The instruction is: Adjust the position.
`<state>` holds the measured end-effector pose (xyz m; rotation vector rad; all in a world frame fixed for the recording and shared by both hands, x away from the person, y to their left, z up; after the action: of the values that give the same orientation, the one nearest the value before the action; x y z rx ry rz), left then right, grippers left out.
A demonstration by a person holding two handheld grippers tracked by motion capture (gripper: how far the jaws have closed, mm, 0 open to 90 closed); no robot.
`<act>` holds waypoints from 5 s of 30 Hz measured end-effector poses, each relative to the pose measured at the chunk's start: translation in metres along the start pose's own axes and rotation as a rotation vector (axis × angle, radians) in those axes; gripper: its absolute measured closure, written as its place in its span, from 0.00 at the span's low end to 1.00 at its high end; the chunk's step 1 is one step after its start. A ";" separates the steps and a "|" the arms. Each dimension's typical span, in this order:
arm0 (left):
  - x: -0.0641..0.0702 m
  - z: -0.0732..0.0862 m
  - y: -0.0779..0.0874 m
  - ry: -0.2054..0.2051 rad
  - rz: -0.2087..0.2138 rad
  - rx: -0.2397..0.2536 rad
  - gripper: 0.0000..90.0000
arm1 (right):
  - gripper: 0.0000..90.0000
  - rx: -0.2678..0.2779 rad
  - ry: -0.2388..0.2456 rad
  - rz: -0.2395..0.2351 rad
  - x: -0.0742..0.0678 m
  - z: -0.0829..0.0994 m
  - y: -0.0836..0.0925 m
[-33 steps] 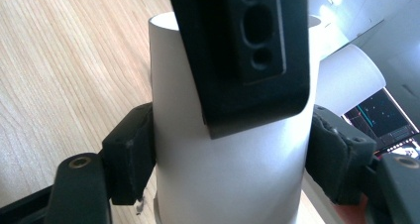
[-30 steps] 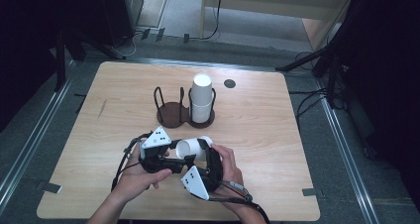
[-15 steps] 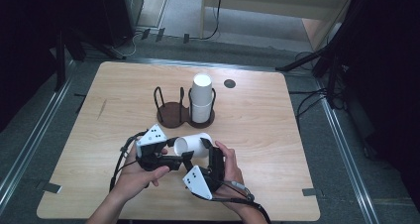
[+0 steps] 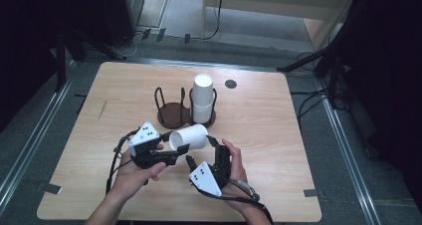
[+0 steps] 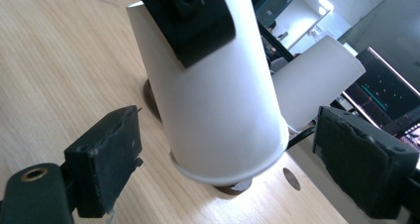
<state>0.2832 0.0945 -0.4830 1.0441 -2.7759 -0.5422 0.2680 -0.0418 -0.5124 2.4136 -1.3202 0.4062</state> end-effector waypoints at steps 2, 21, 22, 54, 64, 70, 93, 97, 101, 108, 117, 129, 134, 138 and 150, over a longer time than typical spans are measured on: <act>-0.002 -0.001 0.001 0.000 -0.014 0.017 0.39 | 0.12 0.006 -0.011 0.000 0.001 -0.001 0.000; -0.011 -0.004 0.008 -0.027 -0.112 0.128 0.39 | 0.11 -0.004 -0.226 -0.036 0.013 -0.005 0.002; -0.011 -0.004 0.008 -0.027 -0.112 0.128 0.39 | 0.11 -0.002 -0.245 -0.041 0.014 -0.006 0.002; -0.013 -0.009 0.013 -0.076 -0.167 0.269 0.40 | 0.17 -0.008 -0.685 -0.091 0.031 -0.028 0.009; -0.011 -0.009 0.012 -0.085 -0.174 0.297 0.39 | 0.07 -0.066 -0.882 -0.067 0.034 -0.035 0.008; -0.011 -0.007 0.010 -0.076 -0.173 0.317 0.39 | 0.03 -0.064 -1.006 -0.073 0.035 -0.040 0.005; -0.004 -0.003 0.004 -0.104 -0.185 0.362 0.39 | 0.00 -0.088 -1.537 -0.100 0.040 -0.040 -0.008; -0.003 -0.002 0.002 -0.101 -0.183 0.361 0.39 | 0.00 -0.115 -1.657 -0.110 0.041 -0.039 -0.012; -0.002 0.000 0.000 -0.107 -0.183 0.357 0.39 | 0.00 -0.131 -1.750 -0.123 0.041 -0.039 -0.015; 0.001 0.000 -0.001 -0.120 -0.183 0.359 0.39 | 0.00 -0.157 -1.864 -0.133 0.042 -0.038 -0.019; 0.006 0.000 -0.004 -0.140 -0.172 0.357 0.39 | 0.00 -0.185 -1.989 -0.155 0.044 -0.034 -0.029; 0.010 0.000 -0.005 -0.153 -0.167 0.354 0.39 | 0.00 -0.208 -2.051 -0.174 0.045 -0.033 -0.038; 0.012 0.000 -0.006 -0.157 -0.165 0.355 0.39 | 0.00 -0.218 -2.069 -0.186 0.044 -0.032 -0.042; 0.013 0.000 -0.006 -0.163 -0.159 0.360 0.39 | 0.00 -0.229 -2.085 -0.184 0.044 -0.031 -0.044; 0.014 0.000 -0.006 -0.167 -0.156 0.359 0.39 | 0.05 -0.224 -2.119 -0.209 0.045 -0.030 -0.046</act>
<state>0.2768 0.0813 -0.4851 1.3517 -3.0296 -0.1508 0.3282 -0.0390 -0.4754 2.0645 -1.1839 -2.7053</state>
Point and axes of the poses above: each handheld gripper's, and its own axes: y roughly backward along the jaws, z roughly out of its underside, x roughly to its right, the point moved 6 cm from there along -y, roughly forward along the jaws, and after that the axes turned 15 degrees about -y, right-handed, at the moved point
